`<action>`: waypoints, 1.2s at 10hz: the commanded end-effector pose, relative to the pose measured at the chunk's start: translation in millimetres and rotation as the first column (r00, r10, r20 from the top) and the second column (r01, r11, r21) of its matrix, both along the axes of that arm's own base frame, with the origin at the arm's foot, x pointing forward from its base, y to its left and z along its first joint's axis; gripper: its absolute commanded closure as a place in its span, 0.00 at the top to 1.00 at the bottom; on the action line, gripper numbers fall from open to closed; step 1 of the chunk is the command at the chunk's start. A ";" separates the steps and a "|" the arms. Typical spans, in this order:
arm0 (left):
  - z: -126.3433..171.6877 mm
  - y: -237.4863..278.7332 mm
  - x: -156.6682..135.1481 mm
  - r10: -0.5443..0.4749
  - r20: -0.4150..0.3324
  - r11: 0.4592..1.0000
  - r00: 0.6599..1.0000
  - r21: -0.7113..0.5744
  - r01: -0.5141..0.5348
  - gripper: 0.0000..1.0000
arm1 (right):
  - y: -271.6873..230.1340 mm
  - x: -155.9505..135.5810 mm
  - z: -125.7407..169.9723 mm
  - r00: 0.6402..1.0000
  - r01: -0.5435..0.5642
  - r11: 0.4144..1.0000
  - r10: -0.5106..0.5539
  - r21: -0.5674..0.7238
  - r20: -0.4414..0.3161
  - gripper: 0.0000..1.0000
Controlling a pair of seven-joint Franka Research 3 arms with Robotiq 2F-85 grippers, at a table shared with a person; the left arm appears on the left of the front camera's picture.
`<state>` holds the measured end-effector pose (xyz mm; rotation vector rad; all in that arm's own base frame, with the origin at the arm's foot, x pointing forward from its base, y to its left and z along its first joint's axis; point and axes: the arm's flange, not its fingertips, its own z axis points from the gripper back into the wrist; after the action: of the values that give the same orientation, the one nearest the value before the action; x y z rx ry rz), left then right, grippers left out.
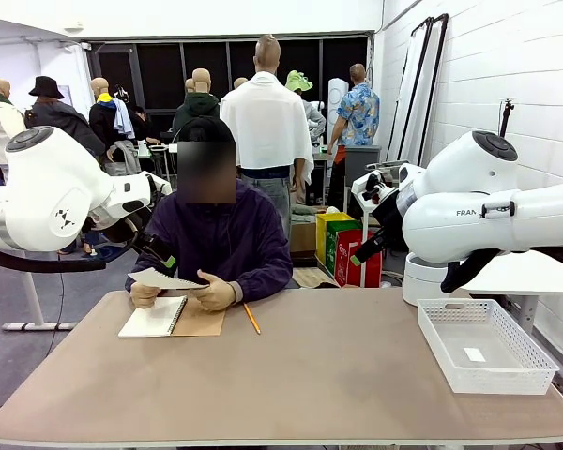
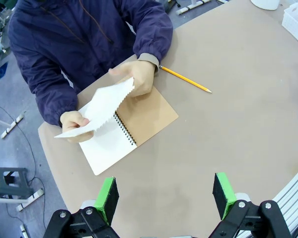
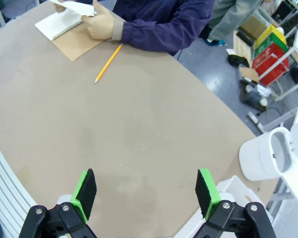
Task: Sort the paper based on its condition.
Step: If a person hands you a paper, place it in the Organizing basket , and if it's crumpled, put it in the Trash can.
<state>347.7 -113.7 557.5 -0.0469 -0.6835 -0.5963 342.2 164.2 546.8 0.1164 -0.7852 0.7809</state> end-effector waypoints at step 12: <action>0.7 -0.5 2.2 -0.002 0.003 1.000 1.000 -0.003 0.002 1.00 | -0.5 0.4 -0.2 1.000 -0.001 1.000 0.001 0.003 -0.002 1.00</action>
<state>347.7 -113.7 557.5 -0.0469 -0.6835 -0.5963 342.2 164.2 546.8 0.1164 -0.7852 0.7809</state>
